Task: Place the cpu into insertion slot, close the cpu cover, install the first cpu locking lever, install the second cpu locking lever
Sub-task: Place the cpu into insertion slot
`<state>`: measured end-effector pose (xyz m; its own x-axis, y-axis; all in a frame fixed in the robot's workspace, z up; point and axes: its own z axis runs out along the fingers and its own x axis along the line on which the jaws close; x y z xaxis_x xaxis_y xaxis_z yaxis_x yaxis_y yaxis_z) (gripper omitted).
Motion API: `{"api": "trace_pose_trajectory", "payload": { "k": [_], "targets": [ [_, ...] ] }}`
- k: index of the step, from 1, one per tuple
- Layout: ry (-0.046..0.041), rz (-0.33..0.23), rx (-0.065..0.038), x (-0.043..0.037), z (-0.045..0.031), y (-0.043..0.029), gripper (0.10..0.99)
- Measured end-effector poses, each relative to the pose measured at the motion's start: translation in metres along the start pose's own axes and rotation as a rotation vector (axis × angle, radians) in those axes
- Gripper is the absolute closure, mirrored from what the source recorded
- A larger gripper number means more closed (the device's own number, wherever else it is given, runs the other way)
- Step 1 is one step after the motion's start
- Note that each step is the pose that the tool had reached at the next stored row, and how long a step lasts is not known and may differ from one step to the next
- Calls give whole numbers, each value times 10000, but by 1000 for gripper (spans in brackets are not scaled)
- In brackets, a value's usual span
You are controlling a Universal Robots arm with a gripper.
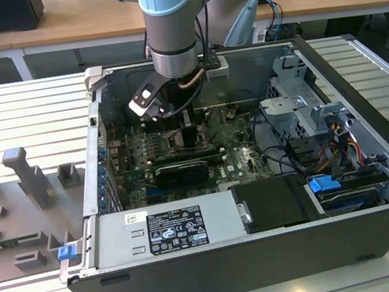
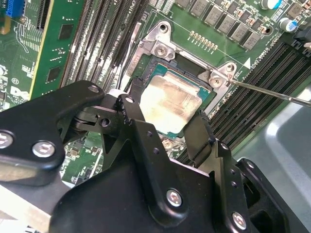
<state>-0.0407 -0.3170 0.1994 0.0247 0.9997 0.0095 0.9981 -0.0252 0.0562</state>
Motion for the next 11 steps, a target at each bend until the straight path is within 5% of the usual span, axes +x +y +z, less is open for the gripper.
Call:
{"api": "trace_pose_trajectory", "payload": {
  "k": [8, 9, 11],
  "targets": [
    [0, 4, 11, 0, -19, 3, 475],
    [-2, 15, 12, -2, -20, 3, 557],
    [-3, 59, 13, -3, -19, 4, 557]
  ]
}}
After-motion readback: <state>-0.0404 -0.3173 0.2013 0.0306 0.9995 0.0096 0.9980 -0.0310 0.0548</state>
